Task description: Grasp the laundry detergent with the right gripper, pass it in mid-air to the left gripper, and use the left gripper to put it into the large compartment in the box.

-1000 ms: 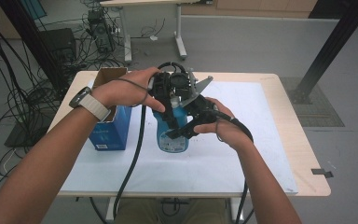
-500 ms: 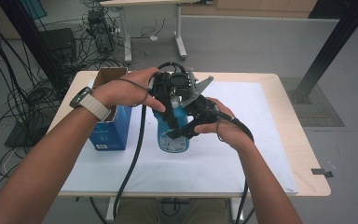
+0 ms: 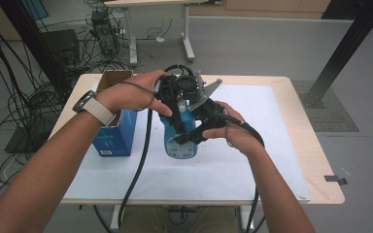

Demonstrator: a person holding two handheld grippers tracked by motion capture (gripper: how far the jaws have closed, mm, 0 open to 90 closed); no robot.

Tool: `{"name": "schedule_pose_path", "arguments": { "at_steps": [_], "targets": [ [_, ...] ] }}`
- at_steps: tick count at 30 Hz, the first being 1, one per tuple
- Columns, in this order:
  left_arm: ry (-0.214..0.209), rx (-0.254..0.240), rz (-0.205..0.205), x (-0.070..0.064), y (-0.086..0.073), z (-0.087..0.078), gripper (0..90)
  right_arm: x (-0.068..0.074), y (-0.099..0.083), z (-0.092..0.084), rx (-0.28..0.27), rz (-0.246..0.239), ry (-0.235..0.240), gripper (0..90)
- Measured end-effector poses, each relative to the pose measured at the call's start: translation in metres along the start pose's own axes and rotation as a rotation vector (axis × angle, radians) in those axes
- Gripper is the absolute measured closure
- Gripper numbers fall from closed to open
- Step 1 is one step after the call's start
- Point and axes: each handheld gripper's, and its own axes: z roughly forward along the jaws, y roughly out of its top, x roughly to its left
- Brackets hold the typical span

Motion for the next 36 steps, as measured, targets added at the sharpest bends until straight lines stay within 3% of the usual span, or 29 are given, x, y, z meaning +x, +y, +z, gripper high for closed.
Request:
{"name": "schedule_pose_path", "arguments": {
  "at_steps": [3,5,6,8,18,19,25,36],
  "targets": [
    [0.003,-0.003,-0.001,0.0005,-0.0004,0.0002,38.7,0.0003,0.0006,-0.0002,0.004,0.009,-0.003,43.6],
    [0.002,-0.005,0.0,0.0007,-0.0006,0.0005,38.7,-0.0018,-0.0001,0.0006,-0.003,-0.014,0.0,43.6],
    [0.001,-0.004,-0.001,0.0011,-0.0006,0.0006,38.7,0.0005,0.0008,0.0,0.005,0.015,-0.001,43.6],
    [0.002,-0.005,0.001,0.0014,-0.0004,0.0006,38.6,-0.0025,-0.0004,0.0007,-0.004,-0.018,-0.001,43.6],
    [0.003,-0.008,0.001,0.0021,-0.001,0.0005,38.6,-0.002,0.0003,0.0,0.006,-0.001,-0.004,43.6],
    [0.003,-0.008,-0.001,0.002,-0.0012,0.0006,38.6,-0.0034,0.0,0.0006,0.0,-0.02,-0.004,43.6],
    [0.006,-0.011,-0.002,0.0009,-0.0016,0.0003,38.6,-0.0008,0.0012,0.0003,0.009,0.008,-0.004,43.6],
    [0.007,-0.01,-0.008,-0.0013,-0.0003,-0.003,38.7,-0.0002,0.0026,-0.0013,-0.003,-0.016,-0.002,43.5]
  ]
}}
